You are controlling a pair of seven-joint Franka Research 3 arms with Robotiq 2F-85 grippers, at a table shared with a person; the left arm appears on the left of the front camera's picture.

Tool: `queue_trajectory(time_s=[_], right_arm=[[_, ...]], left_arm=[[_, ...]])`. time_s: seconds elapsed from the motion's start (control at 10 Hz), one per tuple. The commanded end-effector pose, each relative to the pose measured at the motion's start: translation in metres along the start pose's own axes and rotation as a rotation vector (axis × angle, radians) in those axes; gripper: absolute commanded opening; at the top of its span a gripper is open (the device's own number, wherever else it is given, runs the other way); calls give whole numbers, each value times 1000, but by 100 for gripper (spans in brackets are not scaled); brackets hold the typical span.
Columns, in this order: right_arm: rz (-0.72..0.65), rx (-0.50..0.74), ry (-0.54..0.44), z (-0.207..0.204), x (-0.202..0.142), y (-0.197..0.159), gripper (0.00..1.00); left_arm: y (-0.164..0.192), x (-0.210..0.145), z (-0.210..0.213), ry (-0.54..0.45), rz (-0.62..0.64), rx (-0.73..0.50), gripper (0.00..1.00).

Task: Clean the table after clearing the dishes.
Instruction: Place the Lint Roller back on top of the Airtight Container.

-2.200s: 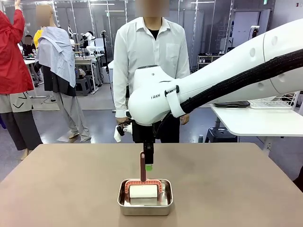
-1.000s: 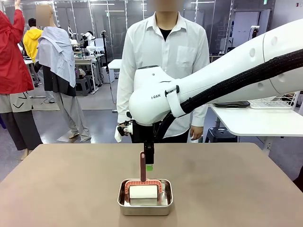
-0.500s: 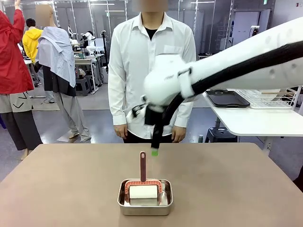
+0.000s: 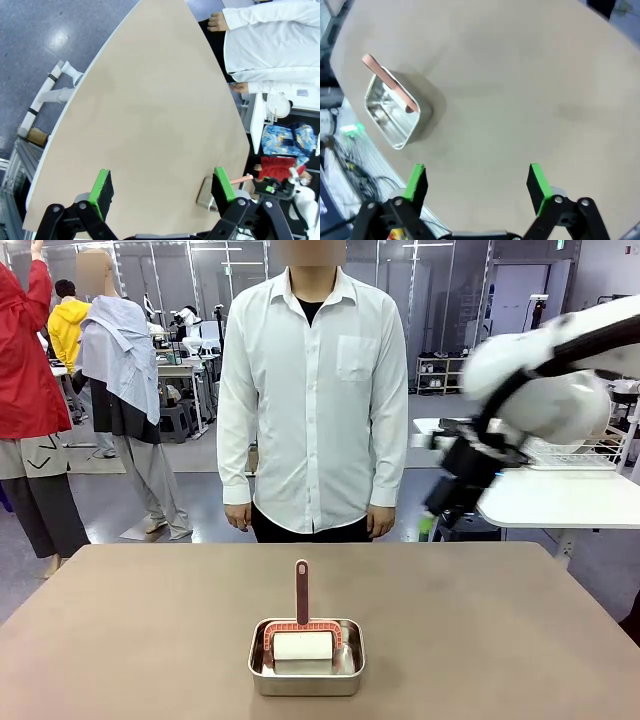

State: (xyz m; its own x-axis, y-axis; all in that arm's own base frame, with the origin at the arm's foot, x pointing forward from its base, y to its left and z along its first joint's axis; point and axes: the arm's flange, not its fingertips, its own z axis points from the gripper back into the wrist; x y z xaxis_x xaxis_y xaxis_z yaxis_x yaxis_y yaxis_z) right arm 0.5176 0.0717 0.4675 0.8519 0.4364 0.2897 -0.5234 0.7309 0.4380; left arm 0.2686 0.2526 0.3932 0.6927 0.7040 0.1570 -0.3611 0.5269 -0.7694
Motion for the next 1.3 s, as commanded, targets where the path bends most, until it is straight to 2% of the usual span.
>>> queue_trajectory(time_s=[0.0, 0.1, 0.2, 0.3, 0.4, 0.5, 0.6, 0.7, 0.8, 0.9, 1.2], right_arm=[[-433, 220, -411, 27, -88, -52, 100], [-577, 250, -522, 39, -133, -87, 100], [-684, 390, -685, 42, -186, -123, 100], [-805, 449, -807, 27, -231, -149, 100], [-924, 453, -880, -4, -269, -166, 100], [-971, 515, -993, -35, -295, -173, 100], [-996, 495, -1128, -54, -316, -171, 100], [-995, 478, -1221, -59, -326, -168, 100], [-945, 483, -1268, -59, -328, -167, 100], [-1044, 458, -851, -40, -337, -185, 100], [-1044, 458, -851, -40, -337, -185, 100]], left_arm=[[0, 1, 3, -3, 0, 5, 100], [0, 1, 3, -3, 0, 5, 100], [0, 1, 3, -3, 0, 5, 100], [0, 1, 3, -3, 0, 5, 100], [0, 1, 3, -3, 0, 5, 100], [0, 1, 3, -3, 0, 5, 100], [0, 1, 3, -3, 0, 5, 100], [0, 1, 3, -3, 0, 5, 100], [0, 1, 3, -3, 0, 5, 100], [0, 1, 3, -3, 0, 5, 100], [0, 1, 3, -3, 0, 5, 100]])
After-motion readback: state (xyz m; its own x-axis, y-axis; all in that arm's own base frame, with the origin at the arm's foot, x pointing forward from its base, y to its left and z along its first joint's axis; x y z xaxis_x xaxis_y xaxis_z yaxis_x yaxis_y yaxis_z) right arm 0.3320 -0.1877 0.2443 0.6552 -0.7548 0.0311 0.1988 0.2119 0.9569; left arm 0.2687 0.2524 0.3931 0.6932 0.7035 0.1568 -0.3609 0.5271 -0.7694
